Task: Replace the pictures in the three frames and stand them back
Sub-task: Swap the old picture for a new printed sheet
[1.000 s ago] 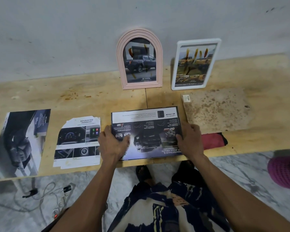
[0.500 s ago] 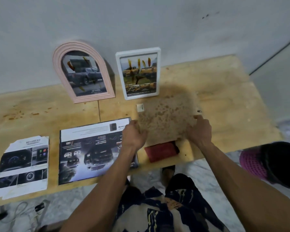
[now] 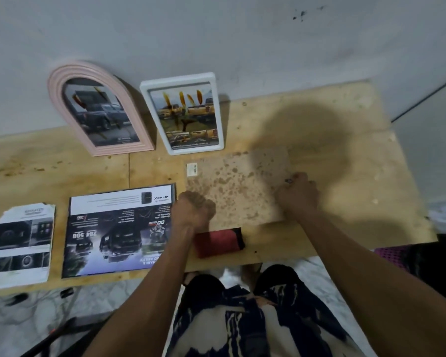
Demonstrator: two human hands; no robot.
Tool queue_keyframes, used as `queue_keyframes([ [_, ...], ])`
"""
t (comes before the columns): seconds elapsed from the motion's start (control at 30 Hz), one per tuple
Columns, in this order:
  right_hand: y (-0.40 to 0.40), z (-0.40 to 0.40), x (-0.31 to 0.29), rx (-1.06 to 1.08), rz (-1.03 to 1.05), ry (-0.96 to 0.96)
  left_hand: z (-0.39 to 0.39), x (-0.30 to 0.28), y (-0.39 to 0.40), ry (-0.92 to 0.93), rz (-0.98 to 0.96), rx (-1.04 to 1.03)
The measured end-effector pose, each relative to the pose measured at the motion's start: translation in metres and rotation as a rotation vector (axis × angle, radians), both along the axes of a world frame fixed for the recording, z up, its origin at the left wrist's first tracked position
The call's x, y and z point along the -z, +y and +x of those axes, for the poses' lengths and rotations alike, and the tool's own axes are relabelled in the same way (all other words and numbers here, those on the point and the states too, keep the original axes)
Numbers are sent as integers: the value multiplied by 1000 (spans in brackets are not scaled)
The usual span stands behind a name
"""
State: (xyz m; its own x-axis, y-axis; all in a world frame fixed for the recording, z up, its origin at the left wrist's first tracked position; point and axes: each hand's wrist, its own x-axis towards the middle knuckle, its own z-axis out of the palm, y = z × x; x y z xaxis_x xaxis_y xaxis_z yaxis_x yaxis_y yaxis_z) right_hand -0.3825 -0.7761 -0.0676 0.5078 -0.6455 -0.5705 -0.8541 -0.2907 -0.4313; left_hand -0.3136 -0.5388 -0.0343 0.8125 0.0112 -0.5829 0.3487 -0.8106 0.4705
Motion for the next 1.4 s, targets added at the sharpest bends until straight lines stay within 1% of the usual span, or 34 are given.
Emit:
queue_keyframes([
  [0.1,-1,5,-7,63,37,-62,-2,-6,2,-47,13,-14],
  [0.13,-1,5,-9,89,40,-68,-3,-5,4,-46,11,-42],
  [0.23,-3,2,-15,153,8,-73,-6,2,8,-42,-77,-195],
  [0.37,14,-5,-22,202,-2,-140,-11,-10,29,-86,-116,-312],
  [0.5,55,-9,-26,230,77,-203,-8,-9,78,-130,-181,-367],
  [0.63,118,4,-29,176,180,-246,3,-11,157,-161,-256,-464],
  [0.83,227,31,-36,24,246,-240,21,-13,281,-163,-258,-469],
  [0.93,269,36,-38,102,329,-228,25,-6,320,-160,-258,-446],
  [1.0,290,37,-40,113,298,-252,25,-2,335,-145,-280,-455],
  [1.1,305,32,-43,11,148,-295,25,2,343,-121,-328,-484],
  [1.2,306,27,-42,-71,84,-345,23,7,346,-92,-346,-472],
  [1.27,301,24,-38,-24,104,-352,22,7,347,-117,-279,-414],
  [1.33,296,24,-36,67,147,-362,24,7,351,-159,-186,-343],
  [1.4,290,24,-35,121,152,-370,29,12,356,-211,-117,-317],
])
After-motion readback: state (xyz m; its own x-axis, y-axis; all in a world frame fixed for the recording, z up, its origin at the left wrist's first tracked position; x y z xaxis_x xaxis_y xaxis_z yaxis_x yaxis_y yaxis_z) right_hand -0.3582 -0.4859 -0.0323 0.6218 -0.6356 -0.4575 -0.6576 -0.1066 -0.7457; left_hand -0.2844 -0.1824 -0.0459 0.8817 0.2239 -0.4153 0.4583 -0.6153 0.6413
